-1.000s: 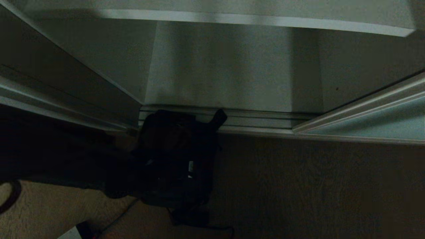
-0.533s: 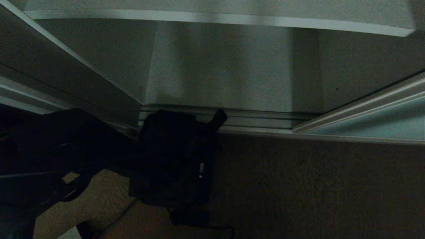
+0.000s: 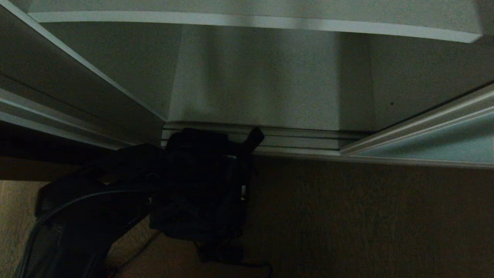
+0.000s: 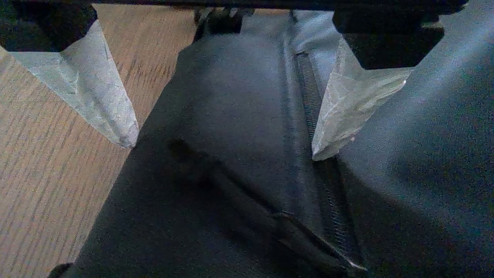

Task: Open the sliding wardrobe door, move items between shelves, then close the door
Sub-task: Place the bag on the higher shelf

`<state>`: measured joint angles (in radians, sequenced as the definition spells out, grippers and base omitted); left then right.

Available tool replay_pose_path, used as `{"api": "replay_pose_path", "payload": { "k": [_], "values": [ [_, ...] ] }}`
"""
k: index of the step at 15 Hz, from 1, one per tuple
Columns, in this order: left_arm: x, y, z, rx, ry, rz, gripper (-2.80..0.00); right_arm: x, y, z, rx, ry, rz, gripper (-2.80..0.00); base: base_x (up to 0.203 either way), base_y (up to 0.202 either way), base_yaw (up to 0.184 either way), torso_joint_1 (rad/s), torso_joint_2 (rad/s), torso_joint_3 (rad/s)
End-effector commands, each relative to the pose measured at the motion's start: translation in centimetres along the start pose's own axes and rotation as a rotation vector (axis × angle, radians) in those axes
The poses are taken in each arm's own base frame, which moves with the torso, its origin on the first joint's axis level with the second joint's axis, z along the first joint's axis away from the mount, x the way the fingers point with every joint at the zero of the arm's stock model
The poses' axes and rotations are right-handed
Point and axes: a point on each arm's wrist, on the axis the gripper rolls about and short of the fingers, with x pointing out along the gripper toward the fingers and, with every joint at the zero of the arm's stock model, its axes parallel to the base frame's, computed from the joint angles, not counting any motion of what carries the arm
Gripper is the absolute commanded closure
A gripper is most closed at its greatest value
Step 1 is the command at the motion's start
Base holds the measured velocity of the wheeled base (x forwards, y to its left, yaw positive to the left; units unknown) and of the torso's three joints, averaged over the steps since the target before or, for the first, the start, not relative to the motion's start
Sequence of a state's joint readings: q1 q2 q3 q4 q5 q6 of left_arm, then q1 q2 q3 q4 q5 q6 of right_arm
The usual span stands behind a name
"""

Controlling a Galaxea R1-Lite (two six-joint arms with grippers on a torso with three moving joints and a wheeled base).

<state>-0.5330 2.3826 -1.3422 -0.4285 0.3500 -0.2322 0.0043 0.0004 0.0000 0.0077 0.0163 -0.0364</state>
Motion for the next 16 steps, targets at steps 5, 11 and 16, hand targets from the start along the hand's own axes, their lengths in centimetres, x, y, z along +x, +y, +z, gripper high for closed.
{"api": "replay_pose_path", "payload": {
  "k": [5,11,16],
  "values": [
    [3.4,-1.8,0.3,-0.003,-0.088,-0.155,-2.8,0.0,0.0,0.0,0.0,-0.002,0.001,0.0,0.0,0.0,0.0,0.0,0.0,0.0],
    [3.1,-2.1,2.1,0.062,-0.162,-0.171,-2.8,0.0,0.0,0.0,0.0,0.0,0.001,0.0,0.0,0.0,0.0,0.0,0.0,0.0],
    [2.3,-1.8,2.8,0.243,-0.219,-0.153,-2.8,0.0,0.0,0.0,0.0,-0.002,0.001,0.0,0.0,0.0,0.0,0.0,0.0,0.0]
  ]
}}
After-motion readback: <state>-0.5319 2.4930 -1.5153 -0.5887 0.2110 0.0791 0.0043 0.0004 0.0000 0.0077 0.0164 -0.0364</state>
